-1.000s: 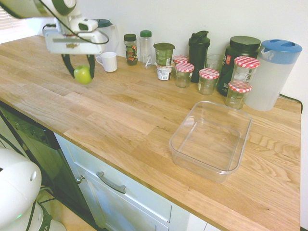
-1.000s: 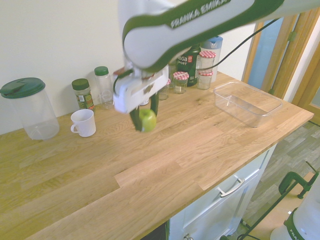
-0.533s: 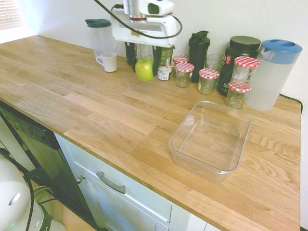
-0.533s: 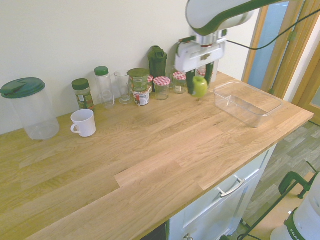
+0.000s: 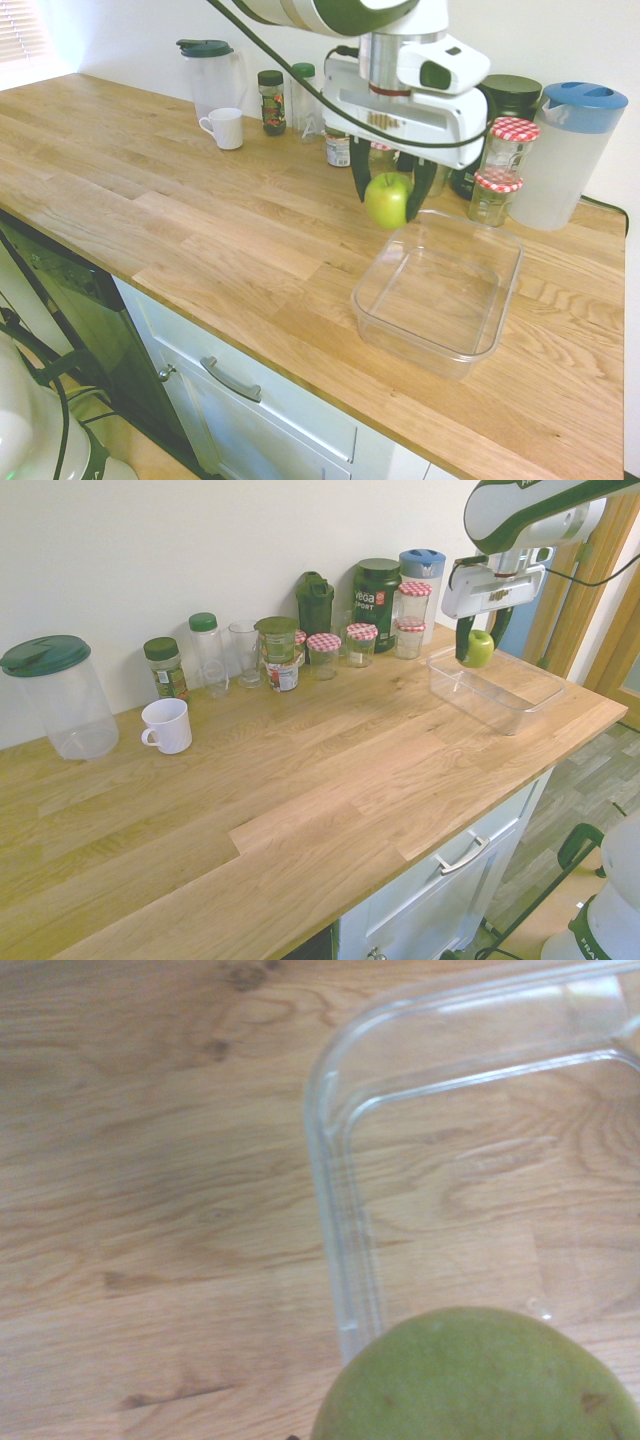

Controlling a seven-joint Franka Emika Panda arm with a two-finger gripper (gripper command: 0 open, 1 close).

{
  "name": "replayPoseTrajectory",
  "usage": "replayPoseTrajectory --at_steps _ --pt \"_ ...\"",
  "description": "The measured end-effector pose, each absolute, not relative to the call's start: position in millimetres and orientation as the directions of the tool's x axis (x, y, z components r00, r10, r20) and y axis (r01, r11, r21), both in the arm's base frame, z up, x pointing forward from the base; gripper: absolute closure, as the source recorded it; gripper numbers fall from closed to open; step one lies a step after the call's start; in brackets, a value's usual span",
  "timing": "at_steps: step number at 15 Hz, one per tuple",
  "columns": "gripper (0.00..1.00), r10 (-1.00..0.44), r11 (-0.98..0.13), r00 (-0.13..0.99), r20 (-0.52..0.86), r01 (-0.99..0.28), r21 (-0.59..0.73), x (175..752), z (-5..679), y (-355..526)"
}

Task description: Put the apple into the container

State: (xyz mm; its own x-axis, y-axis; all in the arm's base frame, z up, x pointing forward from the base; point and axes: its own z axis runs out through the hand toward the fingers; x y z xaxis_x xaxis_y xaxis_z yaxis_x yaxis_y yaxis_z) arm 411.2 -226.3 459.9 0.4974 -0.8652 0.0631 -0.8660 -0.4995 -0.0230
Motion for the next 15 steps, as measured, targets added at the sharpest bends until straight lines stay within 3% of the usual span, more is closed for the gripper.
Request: replayPoseTrajectory --at_steps 6,7,15 --pt "1.0 -0.893 -0.449 0.449 0.022 -0.893 0.005 414 405 -264" --pt "0.0 -0.895 -0.446 0.446 0.021 -0.895 0.011 417 397 -266" --pt "0.0 -0.9 -0.435 0.435 -0.003 -0.9 0.037 429 370 -265"
